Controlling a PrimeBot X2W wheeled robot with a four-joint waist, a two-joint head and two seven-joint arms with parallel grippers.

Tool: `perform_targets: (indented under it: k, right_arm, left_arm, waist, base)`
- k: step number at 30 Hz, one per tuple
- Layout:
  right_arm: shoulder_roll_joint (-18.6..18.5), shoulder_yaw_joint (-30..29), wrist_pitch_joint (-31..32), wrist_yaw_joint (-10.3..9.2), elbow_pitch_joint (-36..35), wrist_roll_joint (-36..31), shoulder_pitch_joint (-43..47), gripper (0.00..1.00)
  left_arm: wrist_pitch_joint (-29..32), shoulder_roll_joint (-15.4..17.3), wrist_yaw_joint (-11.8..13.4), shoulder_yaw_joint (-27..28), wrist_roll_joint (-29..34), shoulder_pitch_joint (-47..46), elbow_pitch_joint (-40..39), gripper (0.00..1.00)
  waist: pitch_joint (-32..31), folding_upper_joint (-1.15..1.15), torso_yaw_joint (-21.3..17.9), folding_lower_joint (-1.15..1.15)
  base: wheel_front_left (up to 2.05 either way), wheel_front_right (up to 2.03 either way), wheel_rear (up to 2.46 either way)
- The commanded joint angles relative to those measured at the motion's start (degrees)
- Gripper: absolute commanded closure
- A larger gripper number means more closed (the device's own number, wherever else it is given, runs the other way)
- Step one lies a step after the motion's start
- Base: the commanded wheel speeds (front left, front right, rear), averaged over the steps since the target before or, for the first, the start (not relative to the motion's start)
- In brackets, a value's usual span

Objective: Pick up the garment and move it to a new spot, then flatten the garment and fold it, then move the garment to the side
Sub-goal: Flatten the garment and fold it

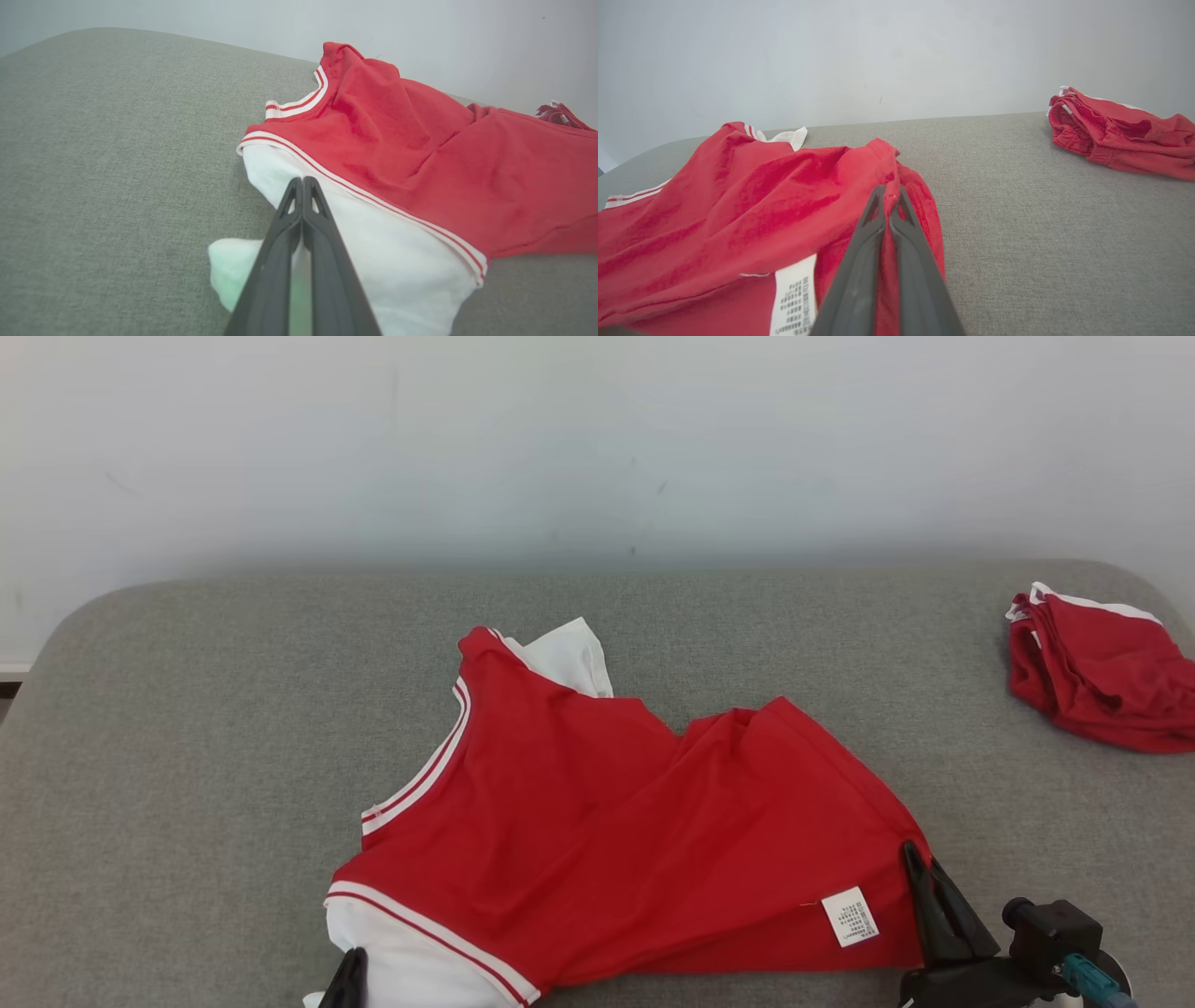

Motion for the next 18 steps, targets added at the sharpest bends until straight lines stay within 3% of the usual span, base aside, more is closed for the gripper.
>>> perform_targets:
  k: [1, 11, 18]
  right_arm:
    - [-0.02, -0.12, -0.25, -0.17, -0.17, 0.19, 0.48, 1.0]
    - [-0.16, -0.54, -0.25, -0.17, -0.5, 0.44, 0.77, 1.0]
    - [-0.21, 0.14, -0.25, -0.17, -2.37, 2.68, -1.2, 1.0]
  left_arm:
    - [-0.15, 0.0, 0.1, 0.21, 0.7, 0.62, -0.15, 1.0]
    - [-0.16, -0.34, 0.1, 0.51, 0.8, 0.69, 2.25, 1.0]
    - [-0.16, 0.62, 0.1, 0.21, 1.35, -2.92, -1.41, 1.0]
  waist:
    - [-0.09, 0.0, -0.04, 0.0]
    - [-0.7, 0.0, -0.15, 0.0]
    - [-0.94, 0.0, 0.01, 0.0]
  base:
    - [0.0, 0.0, 0.0]
    - [0.0, 0.0, 0.0]
    - [0.0, 0.0, 0.0]
